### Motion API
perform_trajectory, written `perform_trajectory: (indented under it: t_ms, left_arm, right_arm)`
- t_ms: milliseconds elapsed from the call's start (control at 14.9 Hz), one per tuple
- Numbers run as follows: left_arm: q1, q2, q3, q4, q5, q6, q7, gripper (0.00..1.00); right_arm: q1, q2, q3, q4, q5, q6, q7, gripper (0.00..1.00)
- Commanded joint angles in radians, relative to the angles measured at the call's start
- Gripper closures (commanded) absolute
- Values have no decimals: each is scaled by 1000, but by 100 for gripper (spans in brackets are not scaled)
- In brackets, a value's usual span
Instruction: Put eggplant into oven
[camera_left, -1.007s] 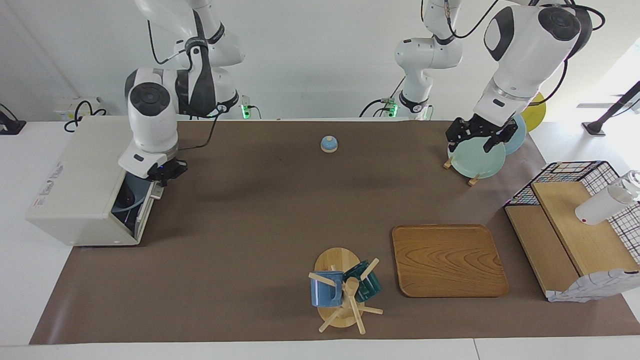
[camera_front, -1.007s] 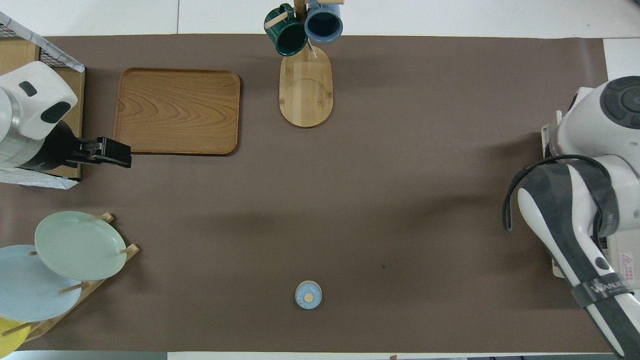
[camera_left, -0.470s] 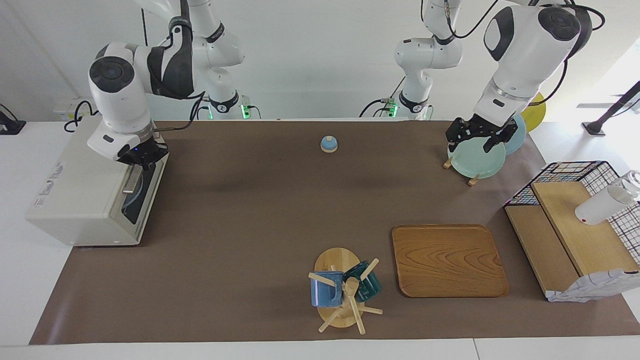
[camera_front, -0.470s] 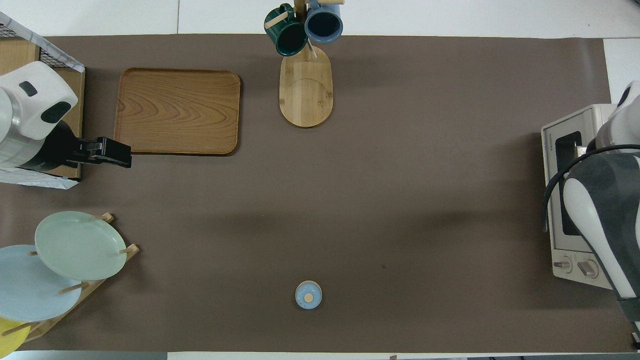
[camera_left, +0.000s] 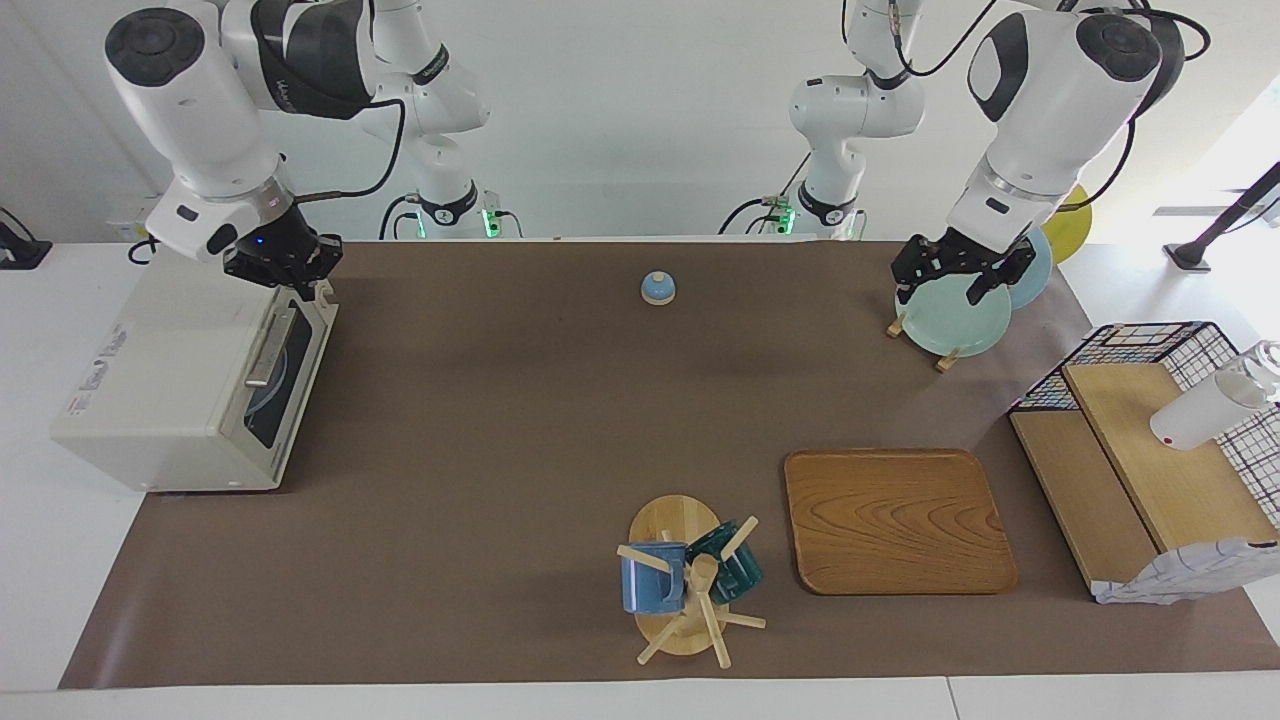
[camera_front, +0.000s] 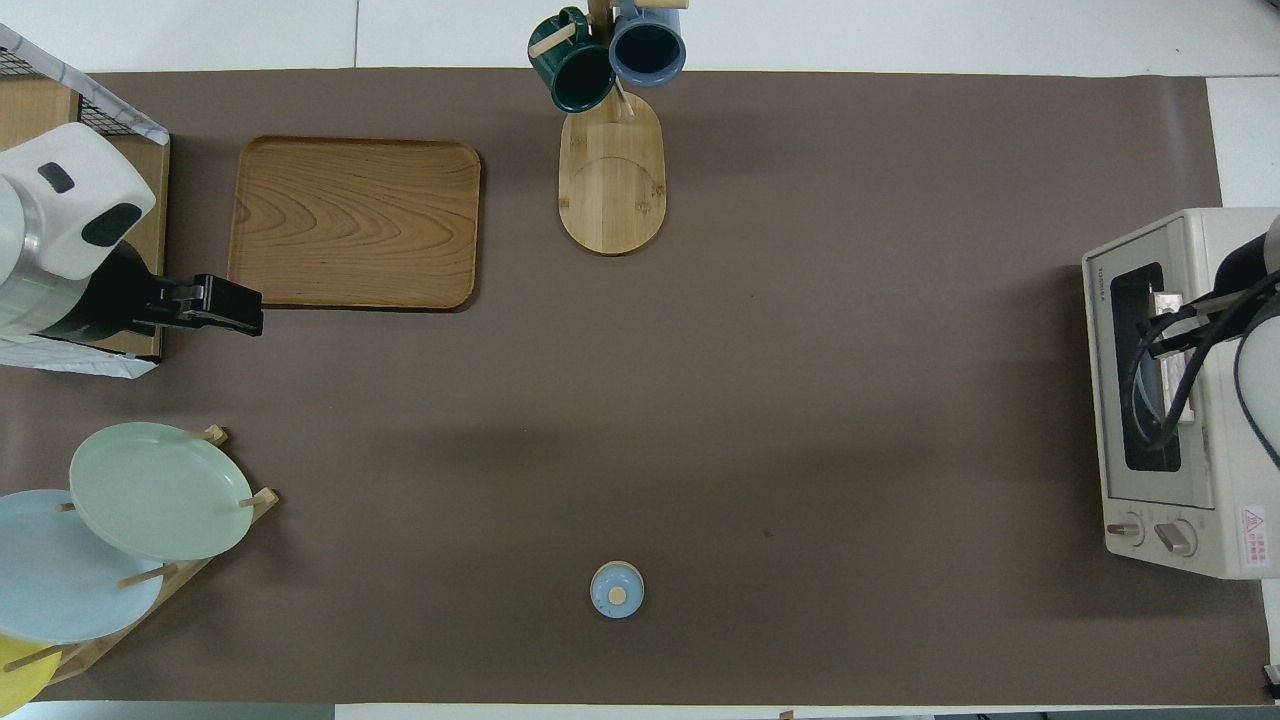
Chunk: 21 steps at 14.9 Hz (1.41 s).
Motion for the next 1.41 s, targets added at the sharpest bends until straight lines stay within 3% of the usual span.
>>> perform_trajectory:
  t_ms: [0, 403, 739, 940, 1343]
  left_arm:
    - [1, -17, 2, -8, 10, -6, 1, 0]
    - [0, -17, 2, -8, 10, -6, 1, 0]
    - [0, -17, 2, -8, 10, -6, 1, 0]
    - [1, -17, 2, -6, 10, -6, 1, 0]
    - [0, -17, 2, -8, 10, -6, 1, 0]
  right_arm:
    - [-20, 16, -3, 26, 37, -20, 9, 0]
    - [-33, -40, 0, -26, 25, -28, 93, 0]
    - [4, -27, -67, 1, 45, 4, 95, 0]
    - [13, 7, -74, 9, 45, -8, 95, 0]
    - [-2, -4, -72, 38, 63, -7, 101, 0]
